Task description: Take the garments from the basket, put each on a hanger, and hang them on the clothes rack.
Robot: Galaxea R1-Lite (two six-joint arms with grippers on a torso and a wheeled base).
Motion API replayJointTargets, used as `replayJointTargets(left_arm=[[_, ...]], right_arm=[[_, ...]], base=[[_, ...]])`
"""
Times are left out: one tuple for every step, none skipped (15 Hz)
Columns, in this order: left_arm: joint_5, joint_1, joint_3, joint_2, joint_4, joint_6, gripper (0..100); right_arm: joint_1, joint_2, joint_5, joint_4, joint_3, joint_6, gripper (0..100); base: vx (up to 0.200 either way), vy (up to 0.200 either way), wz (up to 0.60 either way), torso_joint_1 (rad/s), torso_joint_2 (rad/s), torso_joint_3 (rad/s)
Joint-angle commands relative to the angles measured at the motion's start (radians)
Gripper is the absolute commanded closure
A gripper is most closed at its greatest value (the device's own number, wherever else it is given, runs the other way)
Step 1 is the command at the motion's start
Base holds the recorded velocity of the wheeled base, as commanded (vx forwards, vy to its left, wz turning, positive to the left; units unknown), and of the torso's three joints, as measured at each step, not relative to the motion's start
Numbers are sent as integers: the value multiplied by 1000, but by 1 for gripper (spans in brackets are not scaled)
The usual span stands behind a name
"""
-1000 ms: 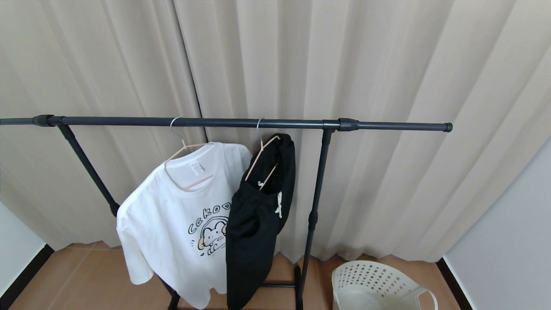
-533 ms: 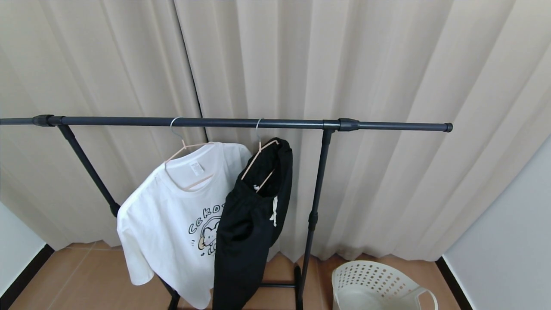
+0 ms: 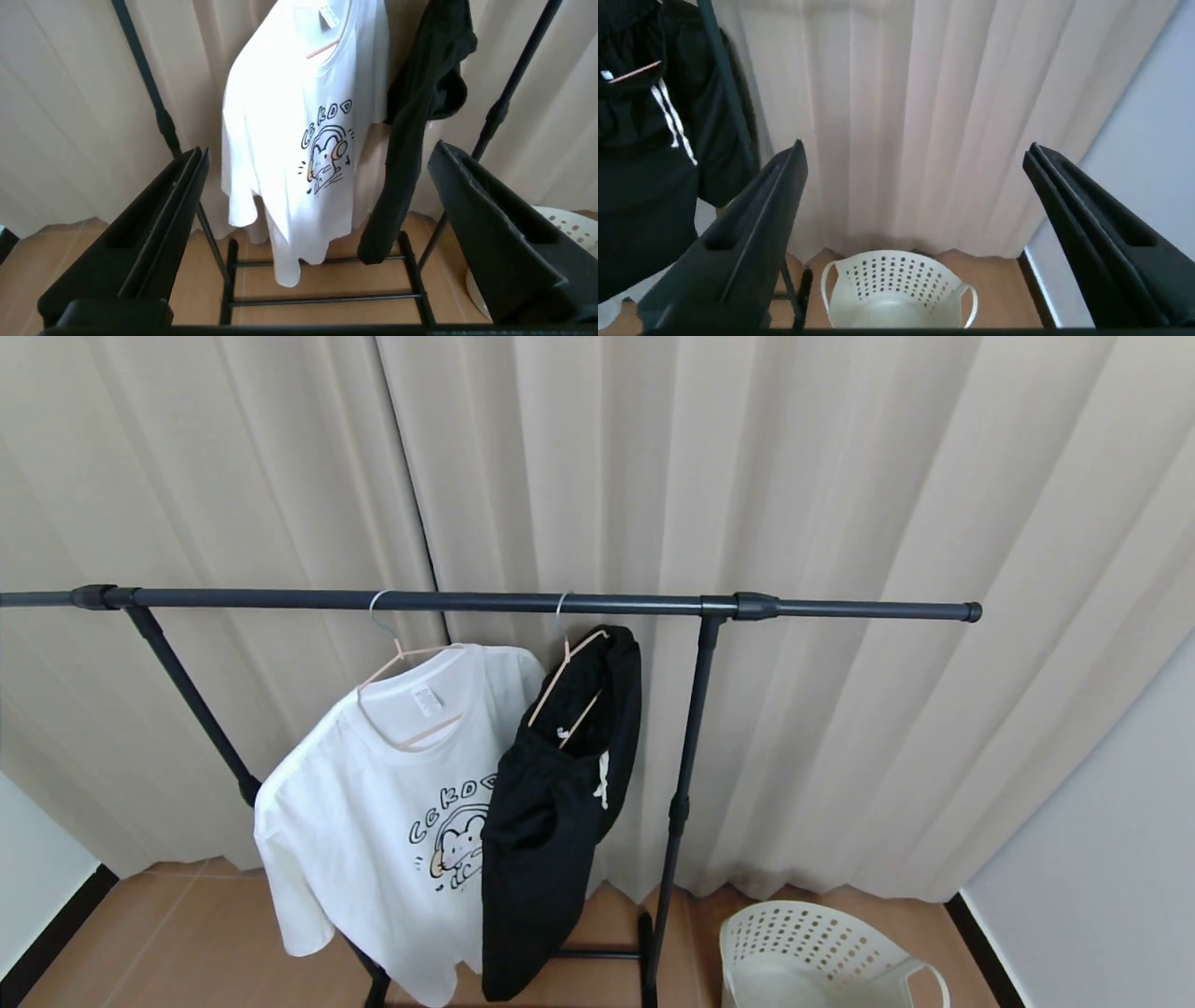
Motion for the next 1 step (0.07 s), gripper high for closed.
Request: replayJointTargets(left_arm=[[0,0,0,1,-1,0,0]], right_arm=[[0,2,-1,2,0,-1,0]], base=[[0,0,0,0,0,0]])
